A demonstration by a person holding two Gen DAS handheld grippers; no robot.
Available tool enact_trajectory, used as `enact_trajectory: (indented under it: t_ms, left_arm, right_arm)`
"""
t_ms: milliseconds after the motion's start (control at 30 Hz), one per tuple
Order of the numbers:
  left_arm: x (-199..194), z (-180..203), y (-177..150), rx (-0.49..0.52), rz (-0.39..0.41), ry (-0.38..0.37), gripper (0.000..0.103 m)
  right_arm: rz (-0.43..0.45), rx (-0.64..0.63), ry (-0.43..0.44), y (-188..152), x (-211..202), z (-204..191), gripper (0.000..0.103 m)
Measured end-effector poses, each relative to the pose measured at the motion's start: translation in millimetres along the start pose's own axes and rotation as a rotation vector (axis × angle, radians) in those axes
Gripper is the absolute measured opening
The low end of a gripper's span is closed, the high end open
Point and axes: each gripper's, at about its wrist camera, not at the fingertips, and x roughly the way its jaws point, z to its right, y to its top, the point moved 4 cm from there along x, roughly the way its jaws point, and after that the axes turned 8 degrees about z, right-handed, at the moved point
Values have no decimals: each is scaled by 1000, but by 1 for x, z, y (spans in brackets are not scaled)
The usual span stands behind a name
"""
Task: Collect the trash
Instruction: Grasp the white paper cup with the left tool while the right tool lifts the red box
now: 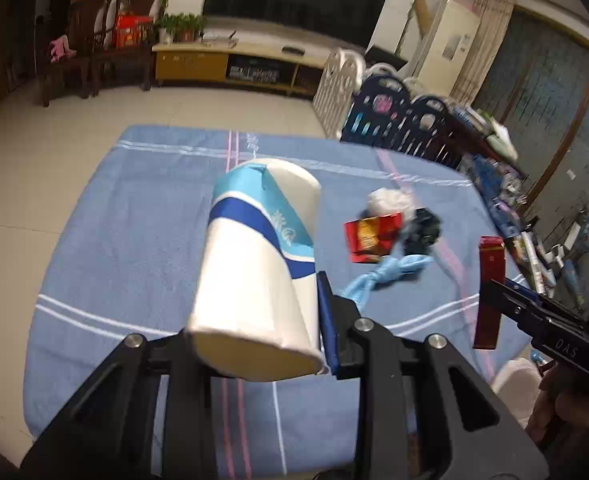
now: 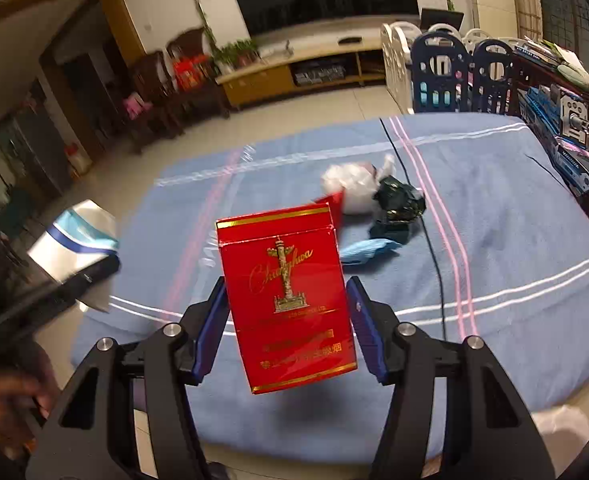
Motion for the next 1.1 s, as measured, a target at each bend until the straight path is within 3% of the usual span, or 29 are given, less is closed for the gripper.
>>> enact_trajectory:
  t_ms: [100,233,467,1100]
  left_arm:
    - [-46,16,-9,16,64,-11,30]
    - [-73,19,-32,-12,74,-16,30]
    - [-57,15,-34,12,68,-2,30]
    - [-39,3,-29,7,50,14,30]
  right_arm:
    - [55,18,9,-5,-34,-22,58]
    - [104,18,-8,-17,-56,-46,58]
    - [90,-91,-105,-18,-35,-45,58]
    - [85,-113,-129,-18,-27,-39,58]
